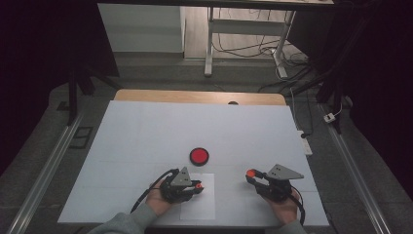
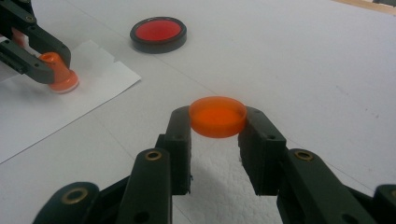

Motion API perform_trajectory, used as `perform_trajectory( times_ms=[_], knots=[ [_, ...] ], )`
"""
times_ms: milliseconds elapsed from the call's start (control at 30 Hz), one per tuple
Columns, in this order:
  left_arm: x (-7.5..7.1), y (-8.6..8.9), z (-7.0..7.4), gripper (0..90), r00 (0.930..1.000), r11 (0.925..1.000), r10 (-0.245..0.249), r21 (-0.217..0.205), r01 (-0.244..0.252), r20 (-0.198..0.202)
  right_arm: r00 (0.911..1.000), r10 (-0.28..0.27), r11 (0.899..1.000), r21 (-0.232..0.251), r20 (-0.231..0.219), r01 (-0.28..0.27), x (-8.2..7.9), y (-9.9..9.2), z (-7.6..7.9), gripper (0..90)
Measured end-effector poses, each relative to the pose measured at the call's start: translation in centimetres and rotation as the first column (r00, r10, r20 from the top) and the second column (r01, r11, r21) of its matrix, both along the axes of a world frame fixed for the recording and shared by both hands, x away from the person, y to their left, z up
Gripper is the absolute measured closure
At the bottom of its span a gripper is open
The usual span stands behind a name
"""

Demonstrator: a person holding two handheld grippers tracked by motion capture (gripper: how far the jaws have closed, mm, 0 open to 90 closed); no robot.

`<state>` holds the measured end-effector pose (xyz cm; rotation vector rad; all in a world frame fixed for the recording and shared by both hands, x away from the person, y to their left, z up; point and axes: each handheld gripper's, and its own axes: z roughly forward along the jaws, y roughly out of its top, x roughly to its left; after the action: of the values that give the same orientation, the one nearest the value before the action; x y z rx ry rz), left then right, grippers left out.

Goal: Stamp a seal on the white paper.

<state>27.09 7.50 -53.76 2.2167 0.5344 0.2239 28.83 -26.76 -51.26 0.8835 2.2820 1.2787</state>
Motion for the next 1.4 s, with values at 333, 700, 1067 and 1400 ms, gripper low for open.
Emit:
perform_trajectory(
  times_ms=[333,700,1067,1400],
  knots=[
    [0.12,0.15,-0.13,72.6,1.0,0.9999,-0.009,-0.013,0.008,-0.003,1.0,0.007,1.0,0.008,0.002,-0.007,-0.09,0.17,0.0,64.5],
    [0.12,0.22,-0.17,72.6,0.9998,0.9998,-0.018,-0.008,0.018,0.009,1.0,0.008,1.0,0.008,0.004,-0.008,-0.16,0.21,0.03,64.5],
    [0.06,0.17,-0.17,72.5,0.9996,0.9997,-0.022,-0.005,0.022,0.018,0.9999,0.01,1.0,0.011,0.006,-0.01,-0.16,0.27,0.0,64.5],
    [0.61,0.57,0.4,72.2,0.9987,0.9981,-0.049,-0.036,0.05,0.007,1.0,0.008,1.0,0.001,0.004,-0.008,-0.17,0.26,0.08,64.5]
  ],
)
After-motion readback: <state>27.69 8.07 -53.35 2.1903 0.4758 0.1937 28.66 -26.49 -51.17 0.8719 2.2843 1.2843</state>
